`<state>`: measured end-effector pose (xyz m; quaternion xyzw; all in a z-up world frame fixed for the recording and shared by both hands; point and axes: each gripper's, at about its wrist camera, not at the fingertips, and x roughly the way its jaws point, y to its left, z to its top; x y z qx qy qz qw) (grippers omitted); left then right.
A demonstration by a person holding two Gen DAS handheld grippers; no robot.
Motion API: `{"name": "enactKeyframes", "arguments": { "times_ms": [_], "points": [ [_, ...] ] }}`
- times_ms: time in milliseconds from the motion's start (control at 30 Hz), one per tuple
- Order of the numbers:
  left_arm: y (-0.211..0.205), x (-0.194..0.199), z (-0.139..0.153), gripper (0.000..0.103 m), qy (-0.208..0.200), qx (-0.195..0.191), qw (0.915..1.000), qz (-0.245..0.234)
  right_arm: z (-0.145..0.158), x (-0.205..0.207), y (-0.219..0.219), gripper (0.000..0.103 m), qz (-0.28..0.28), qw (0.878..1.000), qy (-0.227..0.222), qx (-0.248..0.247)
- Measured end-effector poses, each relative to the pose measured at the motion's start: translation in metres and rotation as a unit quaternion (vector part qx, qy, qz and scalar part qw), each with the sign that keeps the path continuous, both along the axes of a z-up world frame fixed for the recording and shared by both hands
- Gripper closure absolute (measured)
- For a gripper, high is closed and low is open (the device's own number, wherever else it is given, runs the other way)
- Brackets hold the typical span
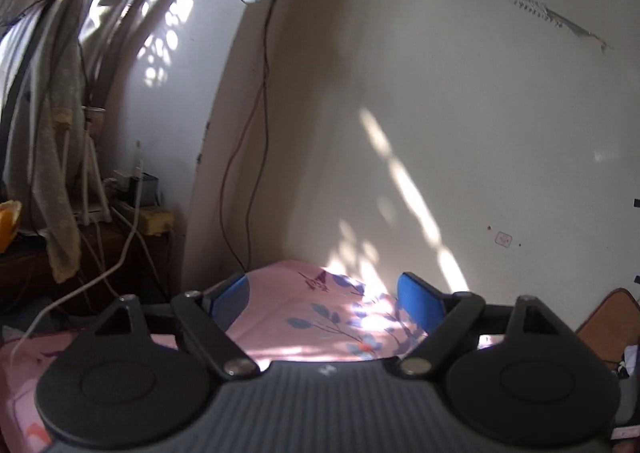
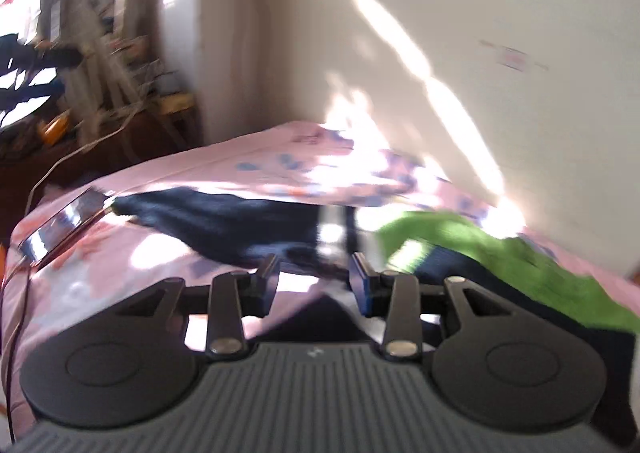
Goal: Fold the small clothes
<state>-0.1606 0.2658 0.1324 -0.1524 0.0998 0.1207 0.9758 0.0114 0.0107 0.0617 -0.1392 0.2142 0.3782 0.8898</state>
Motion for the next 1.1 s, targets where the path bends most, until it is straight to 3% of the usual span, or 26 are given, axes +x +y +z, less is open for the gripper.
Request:
{"name": "enactKeyframes", "arguments": {
  "times_ms": [133,233,300,333,400,500,600,700,833,900,933,1033,1100],
  "points": [
    [0.026,-0.049,-0.008,0.017,-0.007,-0.031,0.9992,0.023,-0.015,-0.016,0.101,0.05,0.125,0.989,-0.031,-0.078],
    [0.033,-0.066,-0.012,0.017,-0.002,-0.041,0.9989,0.025,-0.037,-0.013,0.164,0.049,0.131,0.98,-0.066,-0.131],
    [0.032,-0.074,-0.009,0.017,-0.008,-0.03,0.9992,0.024,-0.048,-0.007,0.192,0.059,0.111,0.976,-0.092,-0.165],
    [0.031,-0.079,-0.005,0.017,-0.014,-0.027,0.9993,0.022,-0.051,-0.006,0.2,0.09,0.105,0.976,-0.1,-0.164],
    [0.029,-0.08,-0.002,0.017,-0.028,-0.027,0.9992,0.009,-0.037,0.003,0.196,0.092,0.081,0.983,-0.093,-0.136],
    [0.018,-0.064,-0.001,0.017,-0.033,-0.029,0.9988,-0.021,0.022,0.02,0.141,0.091,0.021,0.998,-0.062,0.003],
    [0.001,-0.03,-0.002,0.017,-0.021,-0.043,0.9968,-0.064,0.07,0.044,0.04,0.091,-0.084,0.988,-0.042,0.122],
    [-0.031,0.017,-0.003,0.017,-0.004,-0.048,0.9919,-0.118,0.08,0.051,-0.065,0.091,-0.206,0.962,-0.05,0.172],
    [-0.087,0.096,-0.006,0.017,0.033,-0.043,0.9785,-0.199,0.046,0.042,-0.18,0.087,-0.341,0.927,-0.046,0.147],
    [-0.124,0.143,-0.018,0.017,0.066,-0.028,0.9703,-0.231,0.019,0.038,-0.226,0.067,-0.393,0.91,-0.024,0.128],
    [-0.137,0.163,-0.025,0.017,0.085,-0.027,0.9674,-0.237,0.007,0.035,-0.245,0.041,-0.417,0.901,-0.006,0.122],
    [-0.175,0.215,-0.054,0.023,0.144,-0.029,0.9571,-0.25,-0.013,0.007,-0.309,0.037,-0.48,0.856,0.013,0.192],
    [-0.194,0.236,-0.072,0.029,0.174,-0.015,0.9549,-0.24,-0.017,-0.005,-0.336,0.037,-0.502,0.835,0.02,0.223]
  ]
}}
